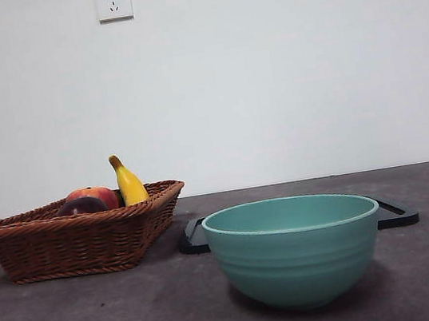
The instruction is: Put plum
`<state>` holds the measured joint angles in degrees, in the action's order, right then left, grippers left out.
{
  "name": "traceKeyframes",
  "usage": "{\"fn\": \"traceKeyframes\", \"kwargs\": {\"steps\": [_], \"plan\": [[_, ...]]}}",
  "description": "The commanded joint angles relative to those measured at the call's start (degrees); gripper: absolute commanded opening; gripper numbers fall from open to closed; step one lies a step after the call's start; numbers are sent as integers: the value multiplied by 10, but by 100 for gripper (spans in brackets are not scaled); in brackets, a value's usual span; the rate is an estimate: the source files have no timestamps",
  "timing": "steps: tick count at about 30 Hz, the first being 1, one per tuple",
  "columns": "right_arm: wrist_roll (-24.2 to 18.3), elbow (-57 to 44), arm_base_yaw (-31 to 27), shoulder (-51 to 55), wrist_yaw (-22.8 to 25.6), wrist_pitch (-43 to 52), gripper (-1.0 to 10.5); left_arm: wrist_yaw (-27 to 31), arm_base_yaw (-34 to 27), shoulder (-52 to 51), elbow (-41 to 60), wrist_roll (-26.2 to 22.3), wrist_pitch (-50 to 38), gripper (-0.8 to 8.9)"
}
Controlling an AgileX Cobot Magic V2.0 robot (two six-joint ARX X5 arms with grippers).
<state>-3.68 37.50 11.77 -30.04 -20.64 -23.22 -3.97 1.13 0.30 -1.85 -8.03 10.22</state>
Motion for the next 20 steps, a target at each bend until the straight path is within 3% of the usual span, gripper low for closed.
{"fn": "traceKeyframes", "kwargs": {"steps": [1,9,15,20], "plan": [[-10,-56,-37,43,1,61,9,1,-1,-1,12,2,5,7],[-5,-243,-100,177,8,225,9,1,-1,-1,12,2,5,7],[20,-314,-109,238,82,241,9,1,-1,-1,12,2,5,7],[22,-345,-109,265,93,241,9,1,-1,-1,12,2,5,7]]}}
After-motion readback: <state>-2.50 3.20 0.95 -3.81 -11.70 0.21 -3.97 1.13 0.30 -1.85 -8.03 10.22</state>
